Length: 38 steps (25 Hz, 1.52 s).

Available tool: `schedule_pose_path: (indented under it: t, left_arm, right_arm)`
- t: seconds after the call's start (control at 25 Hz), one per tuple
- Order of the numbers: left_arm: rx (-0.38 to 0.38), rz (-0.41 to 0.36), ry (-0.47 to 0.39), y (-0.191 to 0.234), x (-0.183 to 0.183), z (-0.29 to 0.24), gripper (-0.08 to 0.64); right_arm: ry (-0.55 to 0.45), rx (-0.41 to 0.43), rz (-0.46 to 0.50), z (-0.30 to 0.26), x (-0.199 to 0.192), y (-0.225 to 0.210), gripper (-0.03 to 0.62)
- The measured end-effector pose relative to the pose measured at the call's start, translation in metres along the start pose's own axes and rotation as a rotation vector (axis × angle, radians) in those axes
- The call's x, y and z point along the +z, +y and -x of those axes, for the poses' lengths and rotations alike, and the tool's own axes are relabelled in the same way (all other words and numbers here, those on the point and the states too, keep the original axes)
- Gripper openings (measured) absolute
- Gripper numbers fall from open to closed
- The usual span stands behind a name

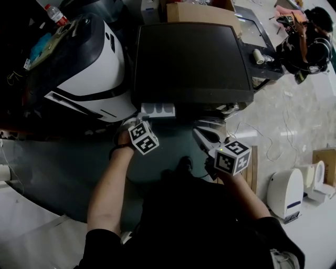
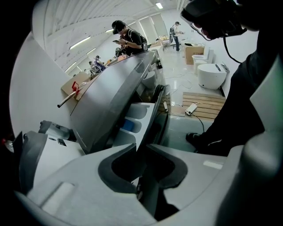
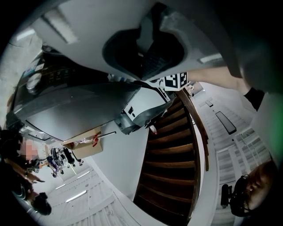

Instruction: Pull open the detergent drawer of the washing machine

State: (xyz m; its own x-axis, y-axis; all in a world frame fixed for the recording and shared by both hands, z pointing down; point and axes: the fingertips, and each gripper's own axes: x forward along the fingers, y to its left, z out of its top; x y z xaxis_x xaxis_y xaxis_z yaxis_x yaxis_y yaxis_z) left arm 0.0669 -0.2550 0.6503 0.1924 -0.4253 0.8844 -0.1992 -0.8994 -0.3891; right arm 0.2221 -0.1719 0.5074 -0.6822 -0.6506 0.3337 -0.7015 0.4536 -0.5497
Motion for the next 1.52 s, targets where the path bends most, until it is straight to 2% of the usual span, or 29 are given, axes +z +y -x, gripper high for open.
schedule_pose_path:
  t: [0.4,0.84,1.2,1.4,1.52]
  left_arm:
    - [-0.032,-0.014,-0.042,-0.03,-0.012,0.019,0.058]
    - [-0.047,-0.006,-0.067,-0.065,-0.023,0.038,0.054]
    - [-0.034,0.009,-0.088,-0.076,-0.026,0.048,0.032]
    - [-0.004,0.049,-0.128,-0.074,-0.027,0.049,0.034]
    - [0.034,0.128,-0.164,-0.07,-0.028,0.051,0.063]
  right_arm:
    - [0.029,0.008,0.007,-0.01,-0.029,0.053,0.003]
    - [0.02,-0.012,0.007,-0.003,-0.05,0.087,0.003]
    - [0.02,-0.05,-0.011,0.017,-0.074,0.1,0.003]
    - [0.028,-0.066,-0.006,0.024,-0.083,0.108,0.003]
    - [0.035,-0.077,-0.002,0.032,-0.088,0.113,0.003]
